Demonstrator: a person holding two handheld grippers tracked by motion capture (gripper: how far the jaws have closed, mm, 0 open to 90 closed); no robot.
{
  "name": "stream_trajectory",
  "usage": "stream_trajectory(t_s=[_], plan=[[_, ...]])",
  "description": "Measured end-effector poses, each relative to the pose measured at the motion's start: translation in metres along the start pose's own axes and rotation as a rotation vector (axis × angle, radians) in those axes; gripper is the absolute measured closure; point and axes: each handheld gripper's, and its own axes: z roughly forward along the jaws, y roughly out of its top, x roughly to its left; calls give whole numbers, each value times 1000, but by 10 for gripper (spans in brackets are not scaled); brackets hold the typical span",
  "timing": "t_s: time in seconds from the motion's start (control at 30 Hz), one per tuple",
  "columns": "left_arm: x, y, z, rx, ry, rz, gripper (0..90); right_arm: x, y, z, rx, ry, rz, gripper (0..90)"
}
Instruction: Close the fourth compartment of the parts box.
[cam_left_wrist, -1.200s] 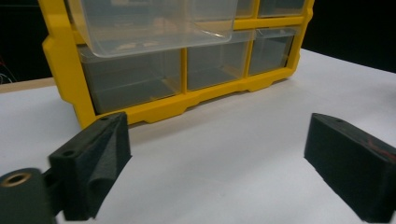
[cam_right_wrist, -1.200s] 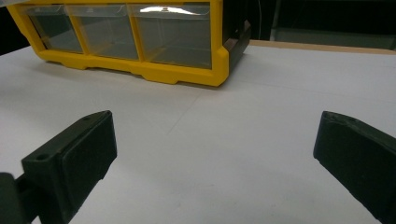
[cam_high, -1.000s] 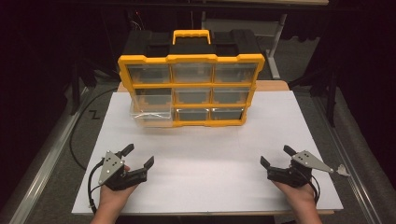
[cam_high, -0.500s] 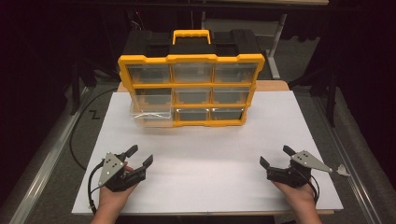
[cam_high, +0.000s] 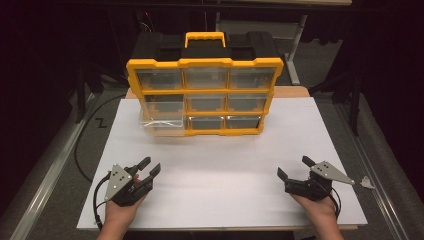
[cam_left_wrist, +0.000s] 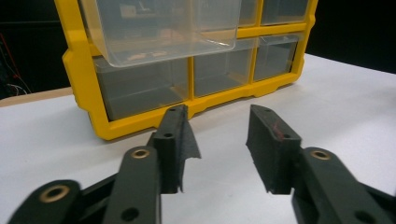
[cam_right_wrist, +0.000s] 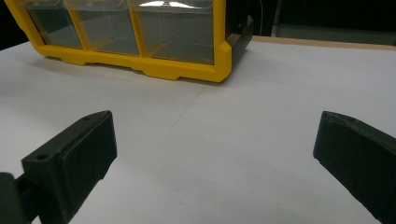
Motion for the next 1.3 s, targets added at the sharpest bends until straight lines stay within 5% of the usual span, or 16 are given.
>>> stream_trajectory(t_s=[0.7,1.3], plan=[[3,1,-3,-16,32,0,891,0,0,0,3,1,-1,7],[2,3,-4,-28,42,-7,897,2,1,0,5,8,-26,7]])
